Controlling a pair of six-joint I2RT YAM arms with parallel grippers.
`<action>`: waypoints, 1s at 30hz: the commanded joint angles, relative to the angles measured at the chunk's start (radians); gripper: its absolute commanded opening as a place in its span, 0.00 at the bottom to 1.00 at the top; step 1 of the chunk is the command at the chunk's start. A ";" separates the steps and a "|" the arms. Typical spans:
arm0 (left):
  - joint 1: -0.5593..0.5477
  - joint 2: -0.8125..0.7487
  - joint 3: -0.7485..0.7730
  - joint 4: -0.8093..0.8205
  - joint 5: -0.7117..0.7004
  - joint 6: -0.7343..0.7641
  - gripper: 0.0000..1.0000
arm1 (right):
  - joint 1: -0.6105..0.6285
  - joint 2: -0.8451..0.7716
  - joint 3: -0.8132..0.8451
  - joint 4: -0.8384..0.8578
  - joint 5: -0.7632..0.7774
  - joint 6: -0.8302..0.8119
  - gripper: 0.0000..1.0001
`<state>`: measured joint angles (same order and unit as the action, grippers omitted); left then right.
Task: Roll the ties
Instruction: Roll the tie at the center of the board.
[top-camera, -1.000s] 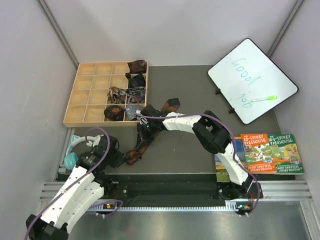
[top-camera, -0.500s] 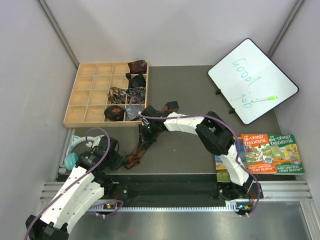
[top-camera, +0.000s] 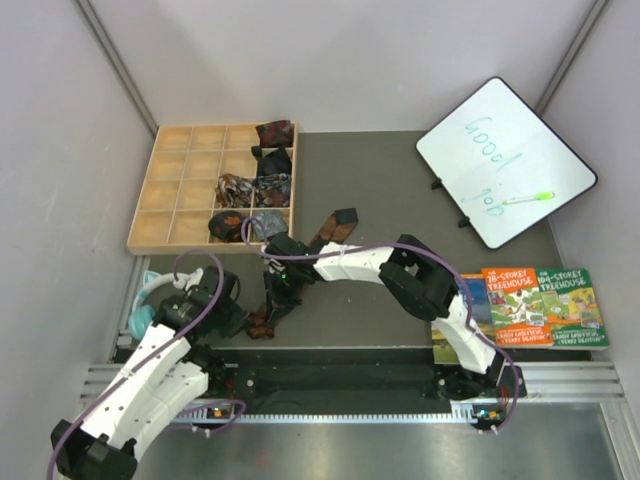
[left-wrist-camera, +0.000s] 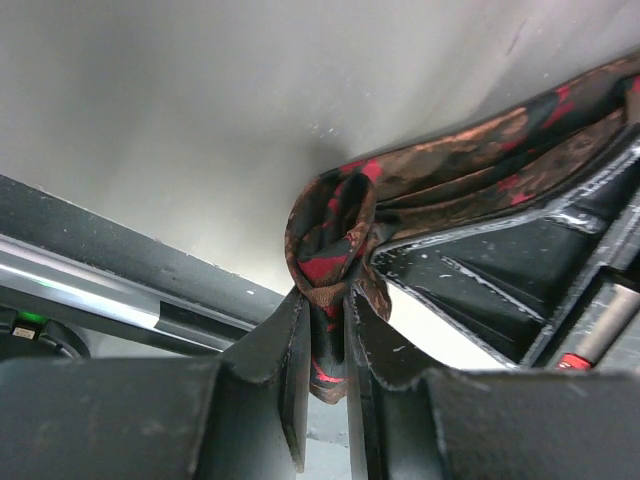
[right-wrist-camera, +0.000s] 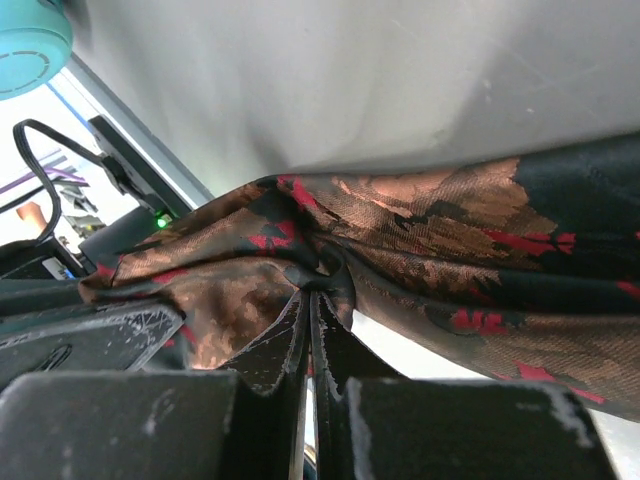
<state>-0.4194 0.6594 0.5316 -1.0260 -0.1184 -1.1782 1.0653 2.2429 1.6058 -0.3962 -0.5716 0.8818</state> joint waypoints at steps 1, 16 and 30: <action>0.002 0.029 0.071 0.018 -0.029 0.023 0.09 | 0.028 0.026 0.055 0.028 -0.020 0.020 0.00; 0.002 0.267 0.116 0.129 -0.007 0.123 0.10 | -0.040 -0.008 0.109 -0.141 0.055 -0.056 0.02; 0.002 0.459 0.240 0.143 -0.013 0.212 0.10 | -0.083 -0.042 0.079 -0.151 0.052 -0.078 0.01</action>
<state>-0.4194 1.1309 0.7166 -0.9058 -0.1207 -0.9932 0.9916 2.2818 1.6886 -0.5495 -0.5365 0.8139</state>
